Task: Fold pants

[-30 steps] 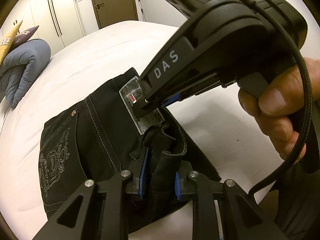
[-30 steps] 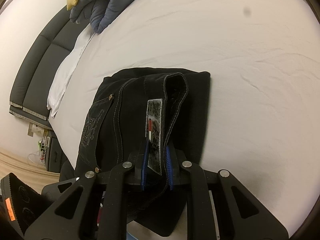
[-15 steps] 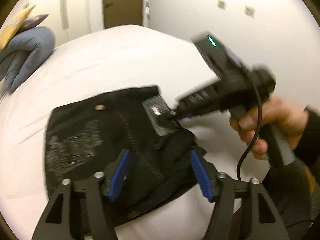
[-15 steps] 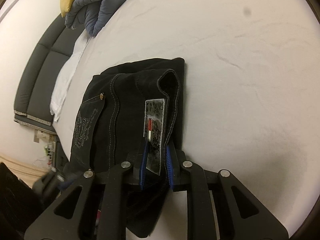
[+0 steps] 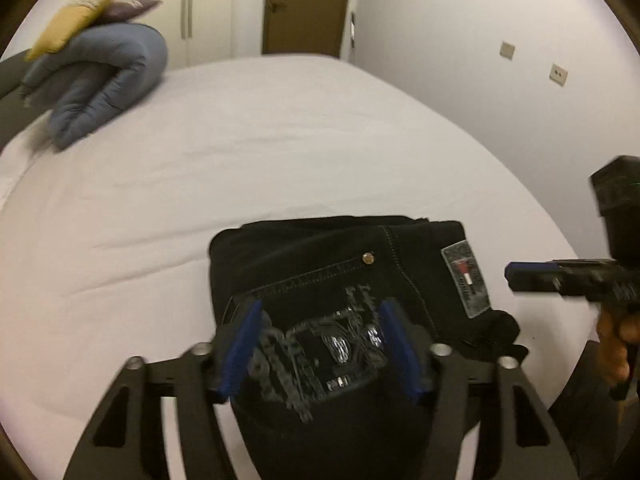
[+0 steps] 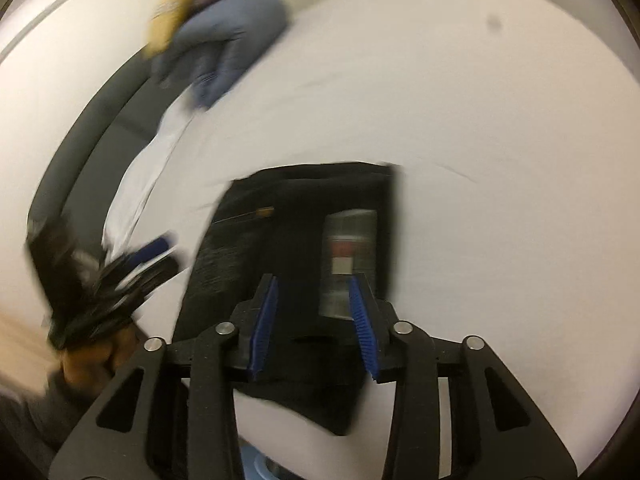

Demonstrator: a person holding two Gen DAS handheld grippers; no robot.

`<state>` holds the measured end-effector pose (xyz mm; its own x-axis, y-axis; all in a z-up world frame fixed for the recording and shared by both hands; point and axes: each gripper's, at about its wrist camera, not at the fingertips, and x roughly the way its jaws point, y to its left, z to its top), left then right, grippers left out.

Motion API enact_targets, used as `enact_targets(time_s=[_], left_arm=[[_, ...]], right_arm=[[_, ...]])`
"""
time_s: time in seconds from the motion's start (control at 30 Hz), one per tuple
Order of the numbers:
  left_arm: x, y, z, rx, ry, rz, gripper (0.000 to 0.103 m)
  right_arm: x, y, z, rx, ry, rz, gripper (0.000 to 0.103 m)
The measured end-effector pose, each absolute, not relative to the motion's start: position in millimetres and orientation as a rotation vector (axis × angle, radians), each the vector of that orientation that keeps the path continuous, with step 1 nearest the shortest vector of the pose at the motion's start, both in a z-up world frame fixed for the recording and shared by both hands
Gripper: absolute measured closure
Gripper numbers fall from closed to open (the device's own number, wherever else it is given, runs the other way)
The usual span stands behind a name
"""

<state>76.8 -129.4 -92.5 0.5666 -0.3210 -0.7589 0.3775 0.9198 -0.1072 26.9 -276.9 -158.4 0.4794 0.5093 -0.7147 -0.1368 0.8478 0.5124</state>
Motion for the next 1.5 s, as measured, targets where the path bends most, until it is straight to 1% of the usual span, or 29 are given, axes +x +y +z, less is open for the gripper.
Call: enact_targets(time_s=[0.03,0.07,0.17,0.27,0.33,0.37,0.4,0.43,0.53,0.77,0.93,1.07,1.13,1.17,1.2,1.23,1.3,1.37,1.43,1.5], left_arm=[[87.4,-130.1,-96.8,0.078,0.899,-0.409,0.059],[97.4,-129.9,-101.3,0.088,0.91,-0.402,0.061],[121.1,-129.6,-117.5,0.135,0.949,-0.351,0.063],[129.4,-130.5,-144.2,0.14,1.009,-0.342,0.063],[115.1,-133.4,-149.0,0.19,0.982,-0.328,0.063],[104.5,-136.8,-149.5,0.231,0.97,-0.321,0.063],[96.8,-138.7,-150.4,0.245,0.971,-0.323,0.068],[86.3,-138.7,-151.4,0.243,0.974,-0.327,0.07],[63.9,-137.4,-152.0,0.247,0.971,-0.32,0.07],[37.4,-127.8,-152.0,0.201,1.012,-0.31,0.07],[29.4,-126.7,-152.1,0.191,1.02,-0.305,0.07],[28.9,-129.5,-151.0,0.193,1.024,-0.306,0.07],[30.4,-127.6,-151.5,0.188,1.026,-0.307,0.07],[31.9,-125.3,-152.0,0.176,1.029,-0.308,0.07],[32.8,-123.6,-152.4,0.163,1.034,-0.308,0.07],[33.8,-121.3,-152.8,0.154,1.036,-0.309,0.069],[33.7,-120.6,-152.9,0.152,1.034,-0.307,0.069],[34.0,-119.3,-153.0,0.148,1.031,-0.306,0.068],[34.5,-118.6,-153.5,0.142,1.031,-0.304,0.068],[35.7,-118.6,-154.2,0.141,1.035,-0.301,0.068]], right_arm=[[28.4,-264.0,-155.9,0.365,1.0,0.411,0.07],[32.3,-254.2,-156.4,0.319,1.006,0.399,0.071],[54.9,-242.4,-171.8,0.241,1.043,0.291,0.072],[70.9,-225.2,-187.8,0.086,1.074,0.24,0.072],[75.4,-215.0,-205.6,-0.009,1.112,0.225,0.072],[73.4,-212.3,-208.8,-0.036,1.092,0.222,0.072],[72.2,-212.1,-209.9,-0.043,1.08,0.222,0.072],[72.2,-215.1,-211.2,-0.025,1.078,0.213,0.072],[72.2,-225.3,-215.1,0.047,1.076,0.214,0.072],[60.9,-215.2,-210.0,0.009,1.063,0.16,0.072],[23.0,-207.1,-194.9,-0.012,1.017,0.145,0.072],[-8.5,-199.1,-209.0,-0.062,1.007,0.125,0.072],[-17.7,-199.0,-215.3,-0.069,0.971,0.118,0.071],[-16.4,-194.2,-219.2,-0.077,0.96,0.116,0.07],[-16.0,-192.5,-221.4,-0.089,0.953,0.113,0.063],[-15.3,-190.3,-223.5,-0.111,0.944,0.094,0.06],[-13.2,-192.7,-224.0,-0.1,0.945,0.082,0.055],[-9.4,-201.9,-218.0,-0.028,0.969,0.077,0.051],[-5.4,-217.9,-207.9,0.104,0.979,0.086,0.05],[-5.7,-229.7,-197.5,0.177,0.95,0.076,0.05]])
